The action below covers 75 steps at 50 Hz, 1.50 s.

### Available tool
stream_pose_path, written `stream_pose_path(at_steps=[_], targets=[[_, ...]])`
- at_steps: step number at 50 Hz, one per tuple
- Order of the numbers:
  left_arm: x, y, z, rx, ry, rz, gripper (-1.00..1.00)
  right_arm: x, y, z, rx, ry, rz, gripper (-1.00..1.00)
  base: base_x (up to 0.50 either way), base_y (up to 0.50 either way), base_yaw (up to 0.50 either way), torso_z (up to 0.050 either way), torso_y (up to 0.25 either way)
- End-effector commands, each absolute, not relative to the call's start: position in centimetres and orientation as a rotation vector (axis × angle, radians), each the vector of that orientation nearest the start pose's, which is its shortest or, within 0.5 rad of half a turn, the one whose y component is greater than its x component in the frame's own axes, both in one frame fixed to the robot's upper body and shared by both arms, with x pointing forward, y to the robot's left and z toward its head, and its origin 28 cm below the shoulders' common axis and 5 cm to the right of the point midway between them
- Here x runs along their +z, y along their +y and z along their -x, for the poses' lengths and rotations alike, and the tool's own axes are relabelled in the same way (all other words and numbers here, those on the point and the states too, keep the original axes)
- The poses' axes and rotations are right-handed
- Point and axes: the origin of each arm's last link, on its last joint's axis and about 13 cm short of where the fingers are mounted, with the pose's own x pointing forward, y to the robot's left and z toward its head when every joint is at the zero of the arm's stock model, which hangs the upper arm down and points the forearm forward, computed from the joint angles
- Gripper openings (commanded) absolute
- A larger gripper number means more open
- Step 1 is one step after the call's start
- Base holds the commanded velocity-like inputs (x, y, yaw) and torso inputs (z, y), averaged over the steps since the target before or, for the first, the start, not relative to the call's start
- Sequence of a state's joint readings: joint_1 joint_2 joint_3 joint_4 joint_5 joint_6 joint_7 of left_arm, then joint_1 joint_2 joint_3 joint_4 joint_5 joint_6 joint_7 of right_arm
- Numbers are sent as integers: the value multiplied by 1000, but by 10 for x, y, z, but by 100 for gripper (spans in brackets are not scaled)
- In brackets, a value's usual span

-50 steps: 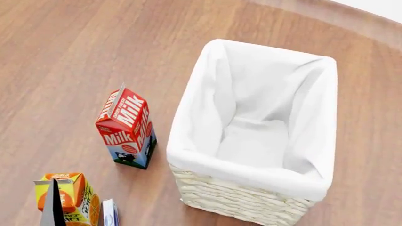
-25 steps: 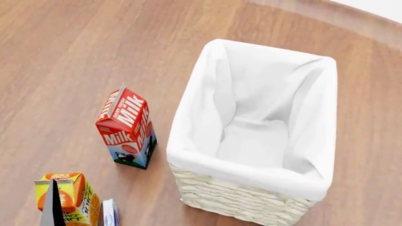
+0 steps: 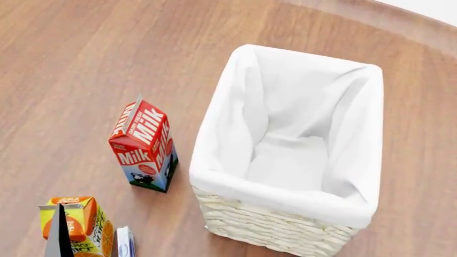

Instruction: Pick up the alphabet soup and the tomato sauce, and put them in the basket.

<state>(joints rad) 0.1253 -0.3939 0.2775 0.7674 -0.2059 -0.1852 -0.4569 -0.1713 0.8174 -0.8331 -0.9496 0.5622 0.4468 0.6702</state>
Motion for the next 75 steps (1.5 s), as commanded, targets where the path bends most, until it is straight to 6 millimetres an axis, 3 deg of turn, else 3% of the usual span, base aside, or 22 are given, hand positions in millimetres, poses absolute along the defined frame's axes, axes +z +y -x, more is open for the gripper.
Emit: stream_pose_path(at_steps=[1,10,19,34,75], targets=[[125,201,-158,-23,-365,6,100,91,-82,-63,494,312,86,100,0,0,0,0,0],[125,201,-158,-22,-366,6,100,82,-83,-64,504,331,77,100,0,0,0,0,0],[126,201,-158,-21,-368,7,100,92,-72,-55,543,334,95,100,0,0,0,0,0],[127,201,-157,-23,-369,6,100,93,-70,-54,567,313,274,100,0,0,0,0,0],[129,203,-156,-20,-375,10,100,73,-58,-63,633,344,264,100,0,0,0,0,0]])
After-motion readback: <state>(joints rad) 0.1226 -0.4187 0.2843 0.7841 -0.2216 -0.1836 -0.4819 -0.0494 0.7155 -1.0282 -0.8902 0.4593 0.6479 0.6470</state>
